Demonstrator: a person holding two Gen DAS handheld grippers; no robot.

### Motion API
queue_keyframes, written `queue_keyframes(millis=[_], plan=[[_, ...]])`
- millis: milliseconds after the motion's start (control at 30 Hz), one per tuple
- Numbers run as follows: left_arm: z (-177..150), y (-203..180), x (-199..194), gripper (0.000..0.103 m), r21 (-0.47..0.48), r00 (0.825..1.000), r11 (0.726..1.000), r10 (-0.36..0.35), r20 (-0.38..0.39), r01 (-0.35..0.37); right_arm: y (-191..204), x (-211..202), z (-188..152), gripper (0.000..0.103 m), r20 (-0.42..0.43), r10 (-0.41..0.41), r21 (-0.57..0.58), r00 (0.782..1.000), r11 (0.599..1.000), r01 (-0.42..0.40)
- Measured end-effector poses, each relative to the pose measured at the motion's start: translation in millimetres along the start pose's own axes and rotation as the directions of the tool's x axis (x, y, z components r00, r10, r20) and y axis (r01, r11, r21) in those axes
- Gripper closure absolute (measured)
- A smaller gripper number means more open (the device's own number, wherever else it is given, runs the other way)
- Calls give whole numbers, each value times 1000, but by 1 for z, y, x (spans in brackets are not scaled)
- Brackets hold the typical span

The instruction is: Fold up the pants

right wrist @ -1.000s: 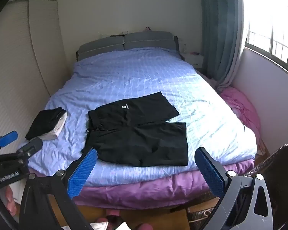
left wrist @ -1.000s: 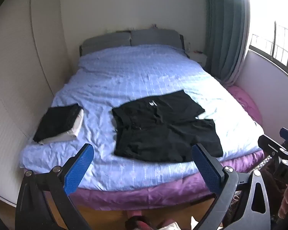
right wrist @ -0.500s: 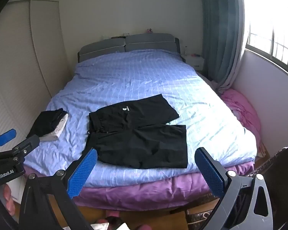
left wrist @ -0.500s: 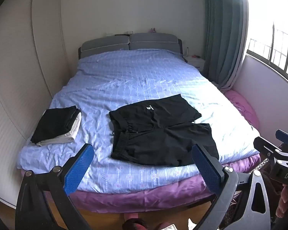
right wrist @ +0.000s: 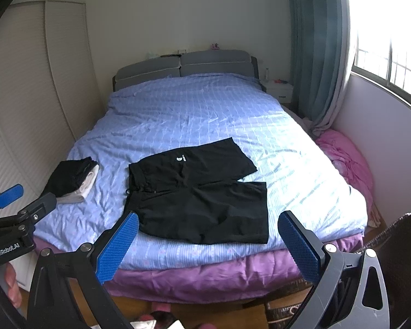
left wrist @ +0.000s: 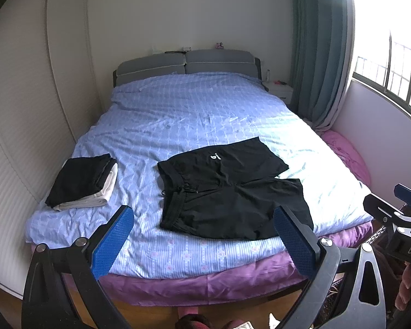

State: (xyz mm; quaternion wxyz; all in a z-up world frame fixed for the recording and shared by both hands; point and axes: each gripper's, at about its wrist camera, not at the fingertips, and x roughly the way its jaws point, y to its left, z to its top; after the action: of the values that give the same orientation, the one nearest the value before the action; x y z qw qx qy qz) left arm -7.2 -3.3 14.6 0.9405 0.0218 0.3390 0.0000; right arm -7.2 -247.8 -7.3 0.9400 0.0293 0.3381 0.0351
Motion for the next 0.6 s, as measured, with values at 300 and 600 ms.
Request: queue_keyframes(millis=[300,600], plan=[[-1,1,-1,0,-11,1000,1000,-3,2,3,-1,-2,-1,0,7,-3,-1,1000,1000,3],[0,2,0,0,-13,1000,1000,-4,2,4,-2,-3,-1,0,10,-2,-2,1000,1000,2]])
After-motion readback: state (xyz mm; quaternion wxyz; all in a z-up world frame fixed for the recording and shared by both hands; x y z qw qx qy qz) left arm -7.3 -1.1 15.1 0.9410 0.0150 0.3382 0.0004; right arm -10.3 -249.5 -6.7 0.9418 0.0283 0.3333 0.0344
